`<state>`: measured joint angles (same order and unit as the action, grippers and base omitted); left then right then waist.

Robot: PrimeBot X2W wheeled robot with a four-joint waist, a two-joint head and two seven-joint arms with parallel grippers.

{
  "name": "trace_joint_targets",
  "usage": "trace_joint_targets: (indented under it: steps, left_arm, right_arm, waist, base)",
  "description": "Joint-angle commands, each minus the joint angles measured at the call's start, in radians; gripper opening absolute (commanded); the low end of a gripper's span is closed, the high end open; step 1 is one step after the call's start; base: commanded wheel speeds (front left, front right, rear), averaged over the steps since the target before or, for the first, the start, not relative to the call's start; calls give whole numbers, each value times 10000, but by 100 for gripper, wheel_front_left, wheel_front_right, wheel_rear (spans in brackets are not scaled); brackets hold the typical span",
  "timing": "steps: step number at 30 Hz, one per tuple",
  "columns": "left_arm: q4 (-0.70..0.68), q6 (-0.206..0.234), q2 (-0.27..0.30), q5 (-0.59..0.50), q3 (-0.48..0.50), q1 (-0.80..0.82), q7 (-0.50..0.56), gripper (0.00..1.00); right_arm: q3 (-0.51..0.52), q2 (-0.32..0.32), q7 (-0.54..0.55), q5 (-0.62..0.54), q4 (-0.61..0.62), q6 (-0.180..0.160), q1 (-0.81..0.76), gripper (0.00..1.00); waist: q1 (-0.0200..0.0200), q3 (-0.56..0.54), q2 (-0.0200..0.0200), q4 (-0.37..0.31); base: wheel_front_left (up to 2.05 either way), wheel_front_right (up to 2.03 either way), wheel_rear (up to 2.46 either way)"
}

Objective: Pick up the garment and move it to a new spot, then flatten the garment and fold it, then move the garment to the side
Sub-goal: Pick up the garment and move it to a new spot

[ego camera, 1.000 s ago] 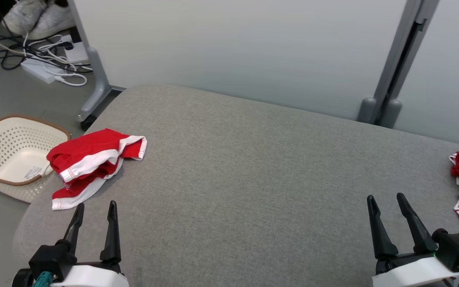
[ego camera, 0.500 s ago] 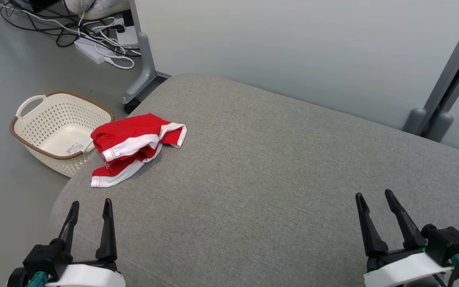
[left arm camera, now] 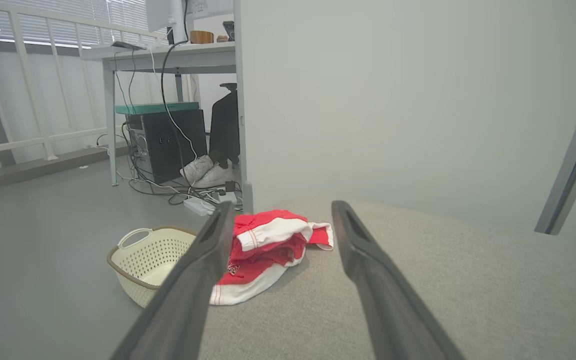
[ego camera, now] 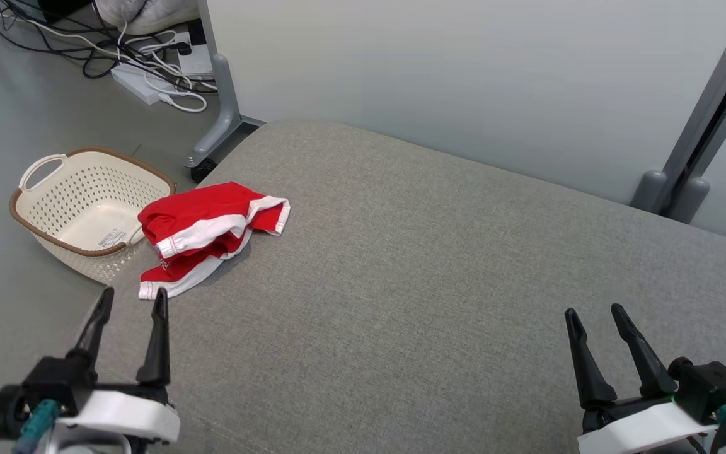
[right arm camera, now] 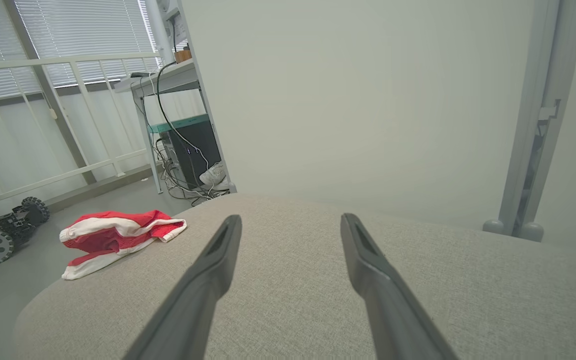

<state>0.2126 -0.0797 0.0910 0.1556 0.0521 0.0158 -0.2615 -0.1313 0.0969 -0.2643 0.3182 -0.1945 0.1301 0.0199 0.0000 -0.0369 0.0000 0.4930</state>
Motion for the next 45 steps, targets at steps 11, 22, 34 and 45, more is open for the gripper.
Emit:
trace_joint_targets:
  steps: [11,22,34,45]
  left_arm:
    - [1148,-320,1524,1098,628,3278,2754,100]
    - [4836,-202,3082,2384,1620,6054,6070,100]
    - [7631,-74,4229,2956,2142,7294,7206,100]
    - [9586,99,4521,3122,2140,7461,7464,100]
  right_arm:
    - [-100,-29,-13,-48,36,14,381,100]
    - [-441,77,-13,-95,-11,13,1204,100]
    - [-511,169,-13,-102,106,14,1850,100]
    - [-578,157,-13,-49,201,13,2222,100]
  waist:
    - [0,814,0,-843]
    - [0,1681,0,-2513]
    - [0,2658,0,-3957]
    - [0,3192,0,-4440]
  base:
    - [0,0,0]
    - [0,0,0]
    - [0,0,0]
    - [0,0,0]
